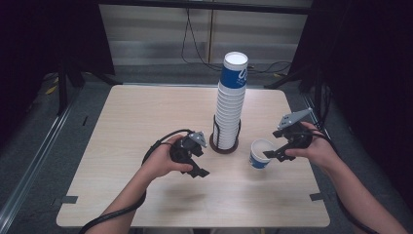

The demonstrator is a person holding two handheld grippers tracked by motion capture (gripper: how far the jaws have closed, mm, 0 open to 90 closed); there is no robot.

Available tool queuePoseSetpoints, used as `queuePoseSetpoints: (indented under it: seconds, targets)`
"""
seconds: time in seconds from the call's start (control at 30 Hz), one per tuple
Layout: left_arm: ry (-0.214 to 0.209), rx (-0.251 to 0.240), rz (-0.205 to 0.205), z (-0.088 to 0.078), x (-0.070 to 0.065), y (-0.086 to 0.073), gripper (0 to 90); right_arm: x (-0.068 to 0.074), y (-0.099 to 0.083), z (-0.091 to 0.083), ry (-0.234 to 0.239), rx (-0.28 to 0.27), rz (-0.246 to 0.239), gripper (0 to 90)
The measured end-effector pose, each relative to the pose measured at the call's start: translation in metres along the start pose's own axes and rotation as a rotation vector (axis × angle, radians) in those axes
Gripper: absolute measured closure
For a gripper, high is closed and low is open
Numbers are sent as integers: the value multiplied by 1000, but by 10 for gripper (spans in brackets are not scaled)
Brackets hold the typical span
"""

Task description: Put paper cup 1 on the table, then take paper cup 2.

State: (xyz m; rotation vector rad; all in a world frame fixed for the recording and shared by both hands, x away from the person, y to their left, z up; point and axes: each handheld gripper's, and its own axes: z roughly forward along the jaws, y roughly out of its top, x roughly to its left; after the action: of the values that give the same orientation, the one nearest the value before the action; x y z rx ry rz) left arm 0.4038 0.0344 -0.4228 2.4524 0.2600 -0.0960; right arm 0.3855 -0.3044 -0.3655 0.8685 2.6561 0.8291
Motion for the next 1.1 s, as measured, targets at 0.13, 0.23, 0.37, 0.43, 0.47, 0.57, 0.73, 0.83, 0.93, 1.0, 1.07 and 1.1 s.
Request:
queuePoseSetpoints:
  seconds: [0.13, 0.23, 0.37, 0.43, 0.47, 0.57, 0.73, 0.83, 0.93, 1.0, 1.07, 1.1]
  targets:
    - [6, 5, -7, -4, 2, 2, 199, 1, 12, 1, 13, -2, -7, 134]
    - [13, 15, -8, -7, 5, 3, 197, 2, 21, 1, 27, -12, -13, 134]
    - [11, -1, -28, -15, 9, 5, 184, 3, 33, 1, 37, -7, -21, 136]
    - [22, 4, -35, -20, 12, 7, 170, 4, 39, 1, 37, -16, -20, 136]
    - [25, 3, -38, -22, 13, 8, 168, 4, 41, 2, 38, -14, -23, 136]
    - [36, 7, -50, -28, 17, 13, 167, 5, 49, 2, 42, -10, -29, 136]
    - [43, 20, -47, -35, 21, 20, 166, 5, 61, 2, 41, -18, -36, 136]
    - [46, 25, -61, -38, 25, 24, 167, 5, 67, 1, 41, -22, -32, 136]
    - [47, 14, -65, -42, 28, 28, 167, 4, 73, -1, 36, -14, -43, 137]
    - [51, 21, -62, -44, 30, 31, 166, 4, 78, -2, 46, -14, -44, 137]
    - [57, 14, -68, -46, 32, 35, 167, 4, 82, -4, 46, -21, -42, 138]
    - [59, 5, -70, -47, 33, 37, 167, 4, 84, -5, 44, -27, -40, 138]
